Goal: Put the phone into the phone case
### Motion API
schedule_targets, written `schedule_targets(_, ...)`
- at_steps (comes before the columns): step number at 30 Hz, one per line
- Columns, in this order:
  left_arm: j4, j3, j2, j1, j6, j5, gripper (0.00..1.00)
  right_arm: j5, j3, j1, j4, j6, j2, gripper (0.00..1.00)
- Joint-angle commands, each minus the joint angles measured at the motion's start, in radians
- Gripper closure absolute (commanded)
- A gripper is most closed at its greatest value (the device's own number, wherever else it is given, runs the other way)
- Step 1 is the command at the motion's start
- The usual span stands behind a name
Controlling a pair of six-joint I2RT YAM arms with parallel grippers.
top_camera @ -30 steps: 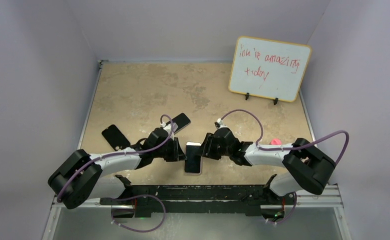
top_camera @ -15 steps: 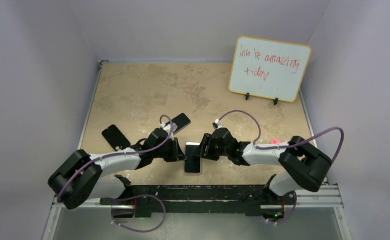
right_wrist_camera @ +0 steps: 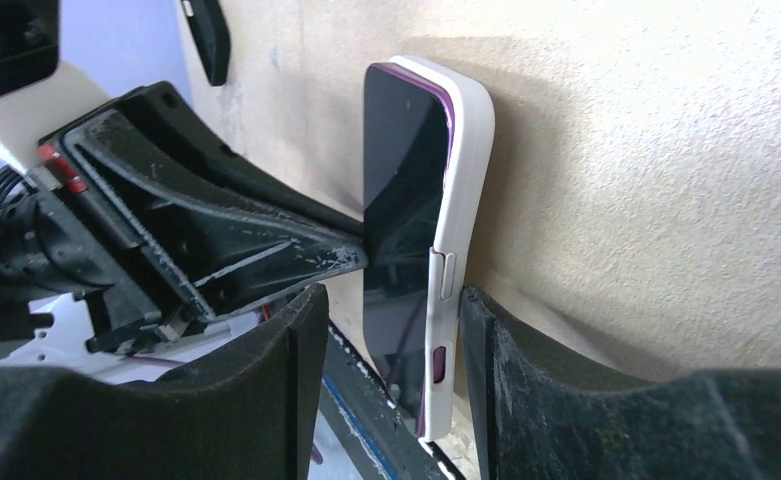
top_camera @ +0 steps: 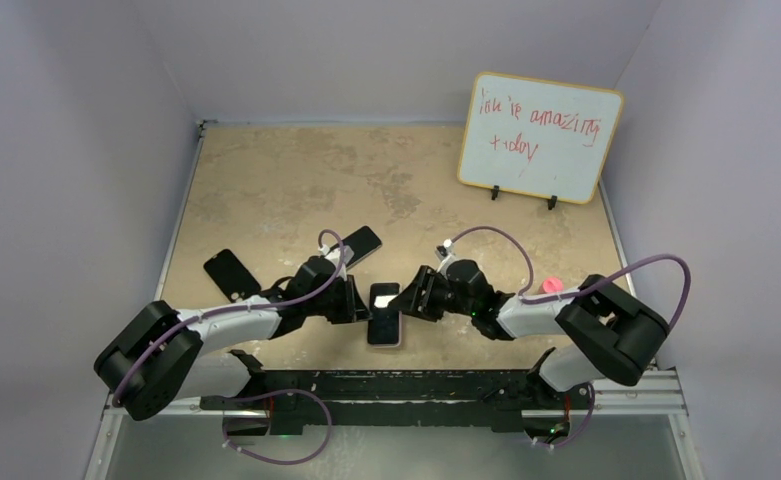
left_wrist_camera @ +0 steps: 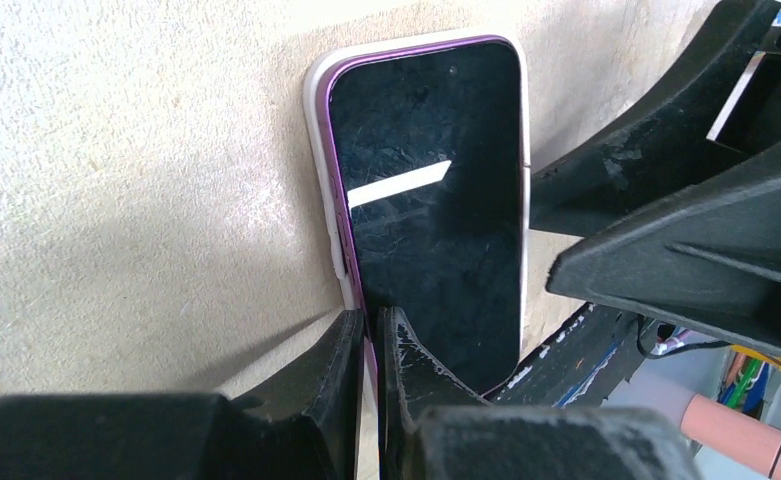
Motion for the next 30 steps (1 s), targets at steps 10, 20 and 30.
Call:
schedule_targets(10, 0.005, -0.012, -0.005, -0.011, -0.005, 0.038, 0.91, -0.118, -0.009, 0.014, 0.343, 0.056, 0.048, 0.51)
schedule_targets(20, 0.011, -0.02, -0.021, -0.011, -0.02, 0.041, 0.9, -0.093, -0.013, 0.014, 0.307, 0.057, 0.068, 0.64)
schedule_targets(30, -0.026, 0.01, -0.155, -0.009, -0.014, 0.056, 0.64, -0.078, -0.017, 0.002, 0.232, 0.014, 0.019, 1.0)
